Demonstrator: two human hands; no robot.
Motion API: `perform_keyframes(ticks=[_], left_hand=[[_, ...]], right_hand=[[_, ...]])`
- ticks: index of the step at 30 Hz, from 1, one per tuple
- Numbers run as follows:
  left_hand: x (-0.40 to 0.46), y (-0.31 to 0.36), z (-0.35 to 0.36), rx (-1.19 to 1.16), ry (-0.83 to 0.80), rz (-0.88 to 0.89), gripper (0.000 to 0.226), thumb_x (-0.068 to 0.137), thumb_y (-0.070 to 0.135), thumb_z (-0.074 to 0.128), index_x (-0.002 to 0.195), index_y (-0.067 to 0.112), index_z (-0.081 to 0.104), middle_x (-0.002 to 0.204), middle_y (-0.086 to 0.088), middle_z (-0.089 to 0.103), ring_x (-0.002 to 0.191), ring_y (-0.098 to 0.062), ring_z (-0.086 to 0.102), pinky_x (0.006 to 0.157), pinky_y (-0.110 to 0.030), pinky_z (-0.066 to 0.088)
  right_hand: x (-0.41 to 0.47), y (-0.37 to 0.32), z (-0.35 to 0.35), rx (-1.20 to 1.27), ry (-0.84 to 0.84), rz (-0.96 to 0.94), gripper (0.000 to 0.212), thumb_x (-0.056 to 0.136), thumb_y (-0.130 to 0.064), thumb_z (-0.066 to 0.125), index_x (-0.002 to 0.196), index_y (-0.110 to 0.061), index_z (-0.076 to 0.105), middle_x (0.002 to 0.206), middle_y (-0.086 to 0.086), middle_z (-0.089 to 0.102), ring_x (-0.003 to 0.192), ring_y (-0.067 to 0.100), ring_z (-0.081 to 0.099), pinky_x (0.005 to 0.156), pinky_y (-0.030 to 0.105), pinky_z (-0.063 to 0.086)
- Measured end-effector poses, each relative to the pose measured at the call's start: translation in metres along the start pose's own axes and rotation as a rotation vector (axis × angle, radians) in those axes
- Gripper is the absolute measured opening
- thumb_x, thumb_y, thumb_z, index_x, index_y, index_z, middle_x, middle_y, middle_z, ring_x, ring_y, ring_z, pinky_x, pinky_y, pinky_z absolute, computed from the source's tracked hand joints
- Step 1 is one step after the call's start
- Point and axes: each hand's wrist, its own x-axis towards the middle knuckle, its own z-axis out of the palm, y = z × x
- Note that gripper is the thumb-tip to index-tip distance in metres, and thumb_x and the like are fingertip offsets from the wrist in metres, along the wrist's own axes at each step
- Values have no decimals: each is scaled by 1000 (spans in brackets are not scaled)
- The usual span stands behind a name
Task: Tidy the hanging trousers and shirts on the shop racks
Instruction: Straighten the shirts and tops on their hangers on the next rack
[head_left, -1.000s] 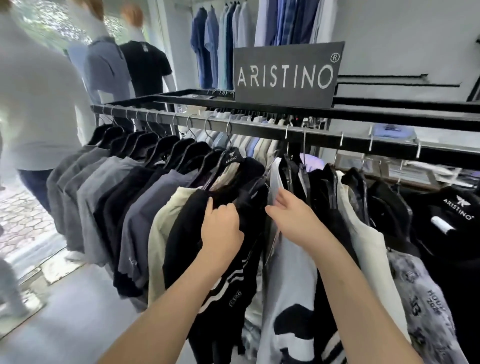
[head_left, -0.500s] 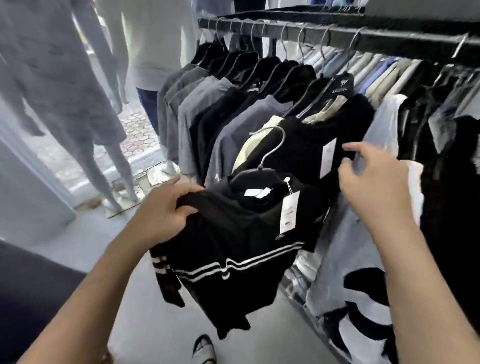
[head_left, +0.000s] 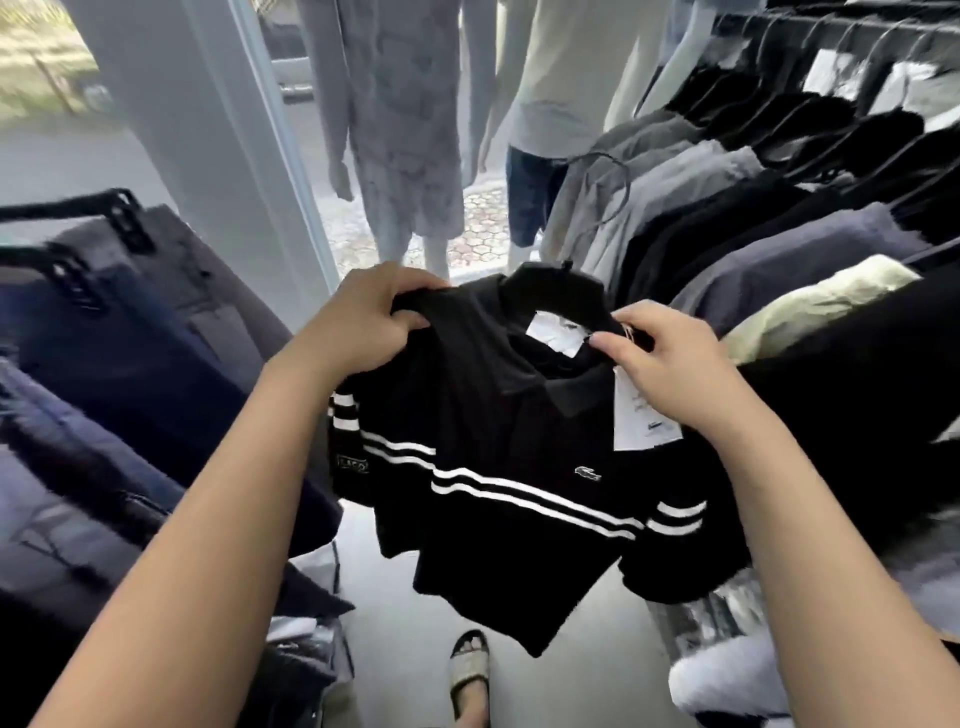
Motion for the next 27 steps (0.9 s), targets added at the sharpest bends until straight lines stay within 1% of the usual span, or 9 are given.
perform_keyframes(ticks=[2, 4, 7, 11, 13, 16, 19, 23, 27], left_hand=[[-4, -11, -4, 2, 77, -18, 38, 86, 2, 60, 111, 29, 69, 91, 24, 59, 102, -7, 52, 105, -28, 35], [-8, -22, -6, -13, 144, -50, 37, 84, 4, 62, 107, 31, 70, 89, 29, 58, 101, -4, 52, 99, -22, 38], [-13, -40, -5, -77, 239, -109, 36, 81, 6, 66, 105, 33, 71, 97, 21, 65, 103, -1, 57, 88, -7, 36], [-21, -52, 2, -8, 419, -246, 38, 84, 13, 65, 120, 25, 64, 122, 6, 62, 118, -12, 53, 99, -17, 33], [-24, -47, 13, -40, 487, -284, 36, 87, 13, 60, 122, 22, 62, 121, 1, 62, 111, -14, 58, 98, -22, 40], [-27, -23, 44, -281, 375, -302, 33, 90, 22, 58, 123, 20, 59, 113, 5, 65, 90, -7, 66, 90, -24, 50], [-29, 6, 73, -422, 201, -305, 37, 92, 33, 55, 126, 20, 57, 117, 5, 64, 91, -3, 64, 84, -22, 51], [-33, 19, 81, -570, 154, -364, 16, 89, 33, 60, 97, 19, 60, 92, -4, 69, 75, 1, 65, 67, -17, 51], [-47, 13, 88, -608, 100, -431, 29, 90, 39, 56, 115, 25, 57, 104, 2, 68, 95, -15, 67, 88, -41, 54]], right_hand=[[13, -7, 12, -3, -16, -35, 23, 91, -33, 66, 101, -12, 69, 89, 2, 63, 88, 19, 57, 71, 19, 32], [23, -15, 22, -22, -36, -54, 22, 92, -34, 64, 96, -13, 67, 84, -3, 58, 86, 18, 54, 72, 21, 30], [32, -27, 33, -41, -56, -47, 39, 94, -37, 61, 96, 2, 64, 94, 10, 63, 92, 27, 56, 75, 31, 38], [36, -38, 45, -21, -80, 6, 45, 95, -36, 59, 106, 8, 63, 104, 21, 65, 98, 33, 58, 71, 27, 38], [35, -41, 53, 4, -49, 67, 41, 95, -35, 59, 102, 5, 66, 97, 19, 65, 94, 33, 59, 65, 27, 36], [27, -50, 69, 62, 30, 143, 38, 93, -35, 61, 83, 1, 68, 73, 13, 61, 77, 29, 57, 51, 24, 32], [12, -61, 89, 128, 47, 206, 39, 91, -32, 61, 72, 2, 64, 61, 13, 56, 63, 24, 50, 55, 32, 27], [-8, -68, 101, 251, -97, 157, 17, 90, -19, 53, 83, -14, 67, 83, 1, 68, 74, 11, 57, 61, 12, 40], [-23, -63, 103, 440, -275, 215, 22, 91, -22, 53, 102, -20, 72, 101, 0, 72, 96, 17, 67, 89, 40, 54]])
